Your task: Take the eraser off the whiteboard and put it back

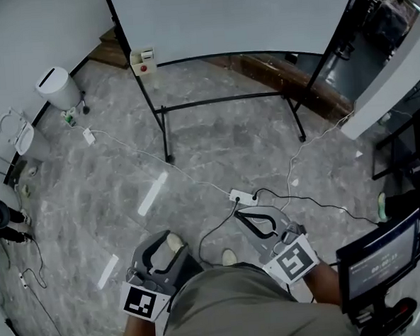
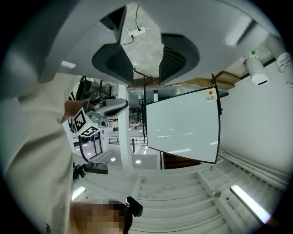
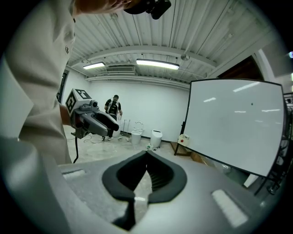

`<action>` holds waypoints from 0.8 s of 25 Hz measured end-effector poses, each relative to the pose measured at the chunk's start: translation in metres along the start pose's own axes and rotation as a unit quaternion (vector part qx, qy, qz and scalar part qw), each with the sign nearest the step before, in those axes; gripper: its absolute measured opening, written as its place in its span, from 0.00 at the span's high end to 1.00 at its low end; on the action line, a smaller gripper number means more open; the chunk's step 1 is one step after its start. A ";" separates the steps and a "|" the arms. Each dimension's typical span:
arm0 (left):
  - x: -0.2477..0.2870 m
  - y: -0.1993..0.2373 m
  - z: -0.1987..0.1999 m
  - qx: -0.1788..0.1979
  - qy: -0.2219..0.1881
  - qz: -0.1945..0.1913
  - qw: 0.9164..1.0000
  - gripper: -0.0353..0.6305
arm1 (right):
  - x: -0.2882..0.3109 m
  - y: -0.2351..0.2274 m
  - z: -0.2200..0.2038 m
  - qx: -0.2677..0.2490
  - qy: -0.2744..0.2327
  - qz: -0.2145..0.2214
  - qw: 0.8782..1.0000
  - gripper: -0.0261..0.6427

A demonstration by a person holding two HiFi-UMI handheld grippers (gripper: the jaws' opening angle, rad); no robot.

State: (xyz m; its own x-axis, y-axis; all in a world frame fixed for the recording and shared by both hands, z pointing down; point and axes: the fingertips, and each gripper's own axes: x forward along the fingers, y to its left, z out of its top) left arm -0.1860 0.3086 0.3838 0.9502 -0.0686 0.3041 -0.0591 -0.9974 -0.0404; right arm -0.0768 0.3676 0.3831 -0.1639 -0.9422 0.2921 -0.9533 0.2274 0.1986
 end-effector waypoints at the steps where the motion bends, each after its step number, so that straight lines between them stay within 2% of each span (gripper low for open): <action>1: -0.002 -0.007 -0.001 -0.004 0.004 0.001 1.000 0.67 | -0.007 0.002 -0.001 0.000 0.000 0.004 1.000 0.96; 4: -0.002 -0.022 -0.002 -0.004 0.010 -0.004 1.000 0.67 | -0.022 0.005 -0.005 0.005 -0.003 0.004 1.000 0.96; 12: -0.016 -0.040 0.010 0.015 -0.017 -0.018 1.000 0.67 | -0.037 0.025 0.003 0.000 -0.011 -0.010 1.000 0.96; 20: -0.086 -0.028 0.007 0.012 -0.025 -0.011 1.000 0.67 | -0.023 0.081 0.039 -0.012 -0.003 0.000 1.000 0.96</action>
